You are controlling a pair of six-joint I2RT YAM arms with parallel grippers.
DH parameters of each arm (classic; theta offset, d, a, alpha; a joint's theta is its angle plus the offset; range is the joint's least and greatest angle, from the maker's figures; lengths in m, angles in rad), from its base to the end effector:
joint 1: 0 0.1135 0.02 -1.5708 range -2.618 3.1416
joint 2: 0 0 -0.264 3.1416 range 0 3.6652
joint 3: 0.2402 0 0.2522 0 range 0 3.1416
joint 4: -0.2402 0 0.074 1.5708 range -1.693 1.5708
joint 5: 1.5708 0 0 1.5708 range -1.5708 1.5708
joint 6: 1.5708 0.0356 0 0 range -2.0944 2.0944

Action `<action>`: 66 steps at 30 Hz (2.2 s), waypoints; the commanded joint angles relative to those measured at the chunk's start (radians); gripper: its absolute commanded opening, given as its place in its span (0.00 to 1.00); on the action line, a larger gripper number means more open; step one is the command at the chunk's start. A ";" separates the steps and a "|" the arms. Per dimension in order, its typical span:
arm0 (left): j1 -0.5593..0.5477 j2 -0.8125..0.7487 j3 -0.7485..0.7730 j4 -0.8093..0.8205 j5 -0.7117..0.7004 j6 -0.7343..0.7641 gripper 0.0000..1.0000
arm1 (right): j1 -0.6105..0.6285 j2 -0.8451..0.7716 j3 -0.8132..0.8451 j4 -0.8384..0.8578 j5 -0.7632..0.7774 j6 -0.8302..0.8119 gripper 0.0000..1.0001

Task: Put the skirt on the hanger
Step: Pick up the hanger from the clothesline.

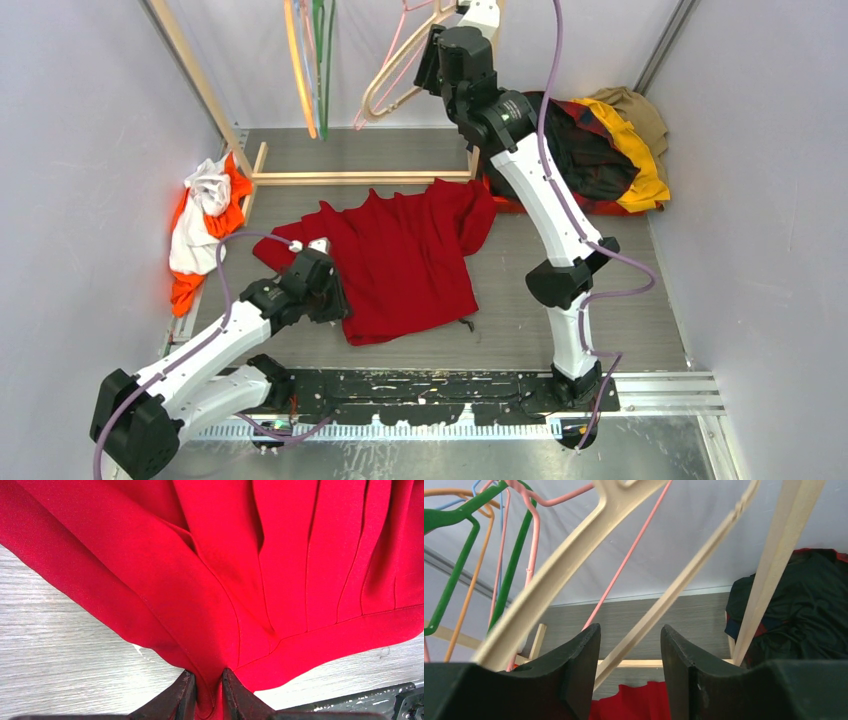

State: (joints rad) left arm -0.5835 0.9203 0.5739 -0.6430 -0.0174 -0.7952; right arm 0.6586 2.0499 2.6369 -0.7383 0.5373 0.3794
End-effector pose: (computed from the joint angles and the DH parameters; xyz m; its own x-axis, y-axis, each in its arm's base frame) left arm 0.1431 -0.0937 0.2053 -0.8759 -0.2772 -0.3949 -0.1178 0.9166 -0.3819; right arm 0.3400 0.2401 0.5176 -0.1572 0.2806 -0.9468 -0.0725 0.9529 0.2945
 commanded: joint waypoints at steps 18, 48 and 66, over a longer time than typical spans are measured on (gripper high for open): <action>-0.003 0.031 0.066 0.056 0.005 0.037 0.25 | 0.017 -0.162 0.019 0.057 -0.178 0.077 0.80; -0.001 0.027 0.070 0.061 0.017 0.049 0.25 | 0.021 -0.026 0.061 0.016 0.085 0.007 0.61; 0.000 0.024 0.068 0.064 0.019 0.048 0.25 | 0.000 -0.065 0.051 -0.005 0.180 -0.072 0.19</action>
State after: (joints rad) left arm -0.5835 0.9516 0.6060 -0.6281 -0.0063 -0.7528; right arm 0.6727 2.0453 2.6495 -0.7692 0.6868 0.3382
